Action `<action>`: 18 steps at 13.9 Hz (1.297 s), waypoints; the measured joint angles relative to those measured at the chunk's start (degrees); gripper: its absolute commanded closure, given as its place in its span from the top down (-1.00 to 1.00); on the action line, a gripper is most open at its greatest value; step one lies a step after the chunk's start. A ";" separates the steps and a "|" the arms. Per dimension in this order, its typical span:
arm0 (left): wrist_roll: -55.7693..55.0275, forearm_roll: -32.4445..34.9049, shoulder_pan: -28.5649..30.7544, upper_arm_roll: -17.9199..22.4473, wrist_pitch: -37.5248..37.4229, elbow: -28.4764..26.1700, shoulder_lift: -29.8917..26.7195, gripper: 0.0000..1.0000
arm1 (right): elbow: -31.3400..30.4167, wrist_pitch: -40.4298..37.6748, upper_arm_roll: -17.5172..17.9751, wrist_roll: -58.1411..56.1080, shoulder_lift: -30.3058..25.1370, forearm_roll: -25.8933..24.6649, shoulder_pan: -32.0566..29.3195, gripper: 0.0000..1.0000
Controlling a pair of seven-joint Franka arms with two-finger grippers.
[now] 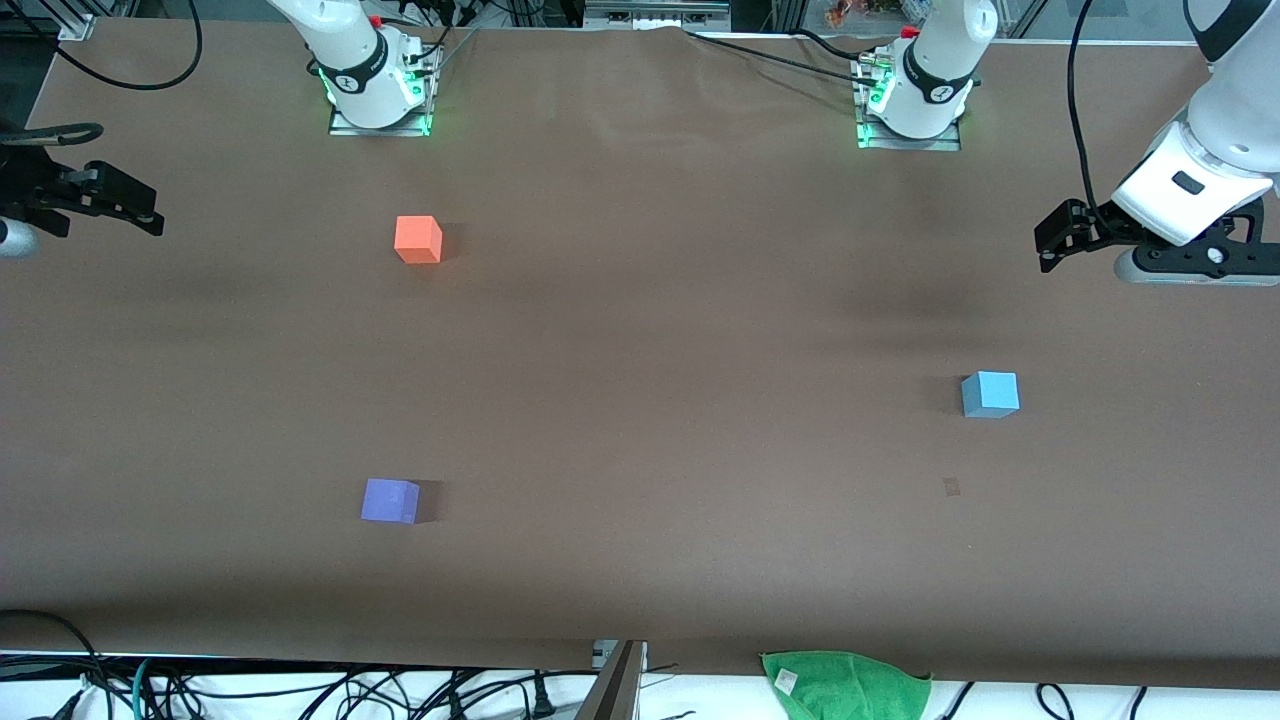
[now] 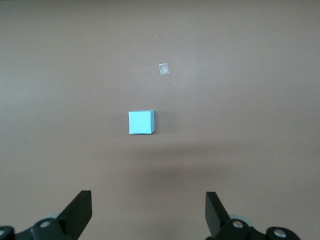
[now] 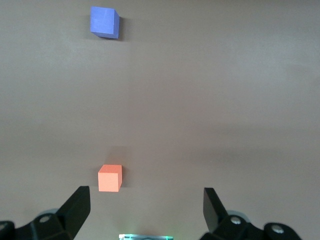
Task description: Place blue block between orange and purple blocks
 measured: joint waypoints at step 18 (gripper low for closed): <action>0.04 0.00 0.11 0.06 0.00 0.00 0.85 1.00 | 0.00 0.00 0.00 0.00 0.00 0.00 0.00 1.00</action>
